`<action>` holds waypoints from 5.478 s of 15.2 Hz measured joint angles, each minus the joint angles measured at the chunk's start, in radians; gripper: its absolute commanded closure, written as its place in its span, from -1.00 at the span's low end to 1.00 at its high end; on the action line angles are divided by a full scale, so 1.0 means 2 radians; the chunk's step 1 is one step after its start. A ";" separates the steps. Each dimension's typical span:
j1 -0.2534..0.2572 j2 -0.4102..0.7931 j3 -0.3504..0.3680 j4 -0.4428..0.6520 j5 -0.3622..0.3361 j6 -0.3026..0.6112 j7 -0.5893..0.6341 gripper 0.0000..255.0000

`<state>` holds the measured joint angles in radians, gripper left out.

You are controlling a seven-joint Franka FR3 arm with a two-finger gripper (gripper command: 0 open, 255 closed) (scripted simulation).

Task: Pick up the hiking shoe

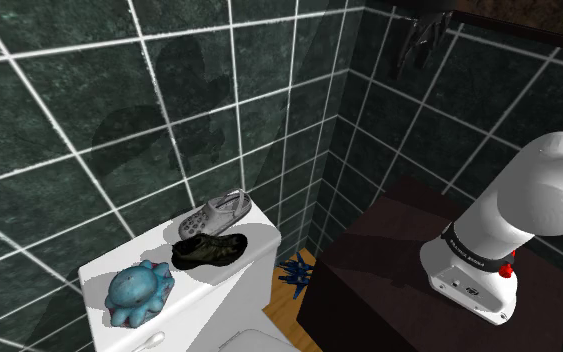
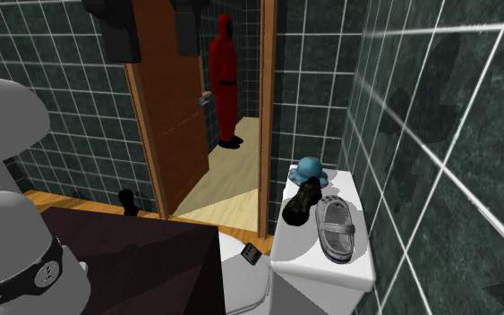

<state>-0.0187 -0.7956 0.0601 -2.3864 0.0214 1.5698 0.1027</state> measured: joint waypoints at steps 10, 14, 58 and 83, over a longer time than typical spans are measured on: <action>0.038 0.099 0.030 -0.018 0.017 0.117 -0.031 -1.00; 0.053 0.164 0.044 -0.008 0.020 0.172 -0.049 -1.00; 0.243 0.786 0.124 0.336 -0.153 0.430 -0.103 -1.00; 0.229 0.727 0.142 0.324 -0.134 0.382 -0.113 1.00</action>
<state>0.4400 0.6582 0.3437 -1.7374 -0.2468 2.3342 -0.1243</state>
